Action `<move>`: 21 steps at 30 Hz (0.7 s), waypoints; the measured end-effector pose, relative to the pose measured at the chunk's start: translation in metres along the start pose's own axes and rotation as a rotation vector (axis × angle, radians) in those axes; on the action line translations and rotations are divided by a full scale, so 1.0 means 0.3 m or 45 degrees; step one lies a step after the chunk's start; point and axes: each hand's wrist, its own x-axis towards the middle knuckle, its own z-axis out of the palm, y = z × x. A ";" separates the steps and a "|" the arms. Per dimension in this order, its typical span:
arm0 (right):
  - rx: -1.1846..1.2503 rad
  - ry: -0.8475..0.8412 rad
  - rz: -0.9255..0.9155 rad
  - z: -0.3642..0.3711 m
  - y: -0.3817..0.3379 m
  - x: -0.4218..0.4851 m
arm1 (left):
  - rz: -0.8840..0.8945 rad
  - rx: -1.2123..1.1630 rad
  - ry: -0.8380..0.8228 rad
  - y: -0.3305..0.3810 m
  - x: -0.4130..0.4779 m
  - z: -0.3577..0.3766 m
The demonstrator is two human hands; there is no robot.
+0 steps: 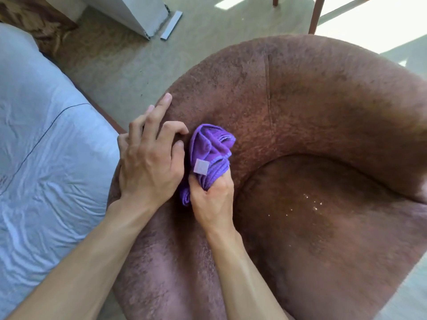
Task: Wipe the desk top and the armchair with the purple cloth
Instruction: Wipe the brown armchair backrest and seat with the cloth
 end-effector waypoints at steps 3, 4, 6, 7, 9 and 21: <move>-0.064 0.018 0.000 -0.047 0.059 -0.052 | 0.007 0.013 -0.001 -0.005 -0.004 0.002; -0.032 0.138 0.004 -0.046 0.062 -0.047 | 0.009 0.013 -0.003 -0.004 -0.004 0.004; 0.031 0.263 -0.001 -0.017 0.031 -0.020 | 0.010 0.013 -0.014 -0.002 -0.004 0.008; 0.049 0.208 -0.007 0.002 0.014 -0.011 | 0.005 0.019 -0.016 -0.001 -0.003 0.008; 0.040 0.031 0.005 0.013 0.011 -0.016 | -0.005 0.035 -0.006 0.001 -0.004 0.004; -0.128 -0.127 0.651 -0.050 0.232 -0.331 | -0.002 0.171 0.011 0.016 -0.014 0.014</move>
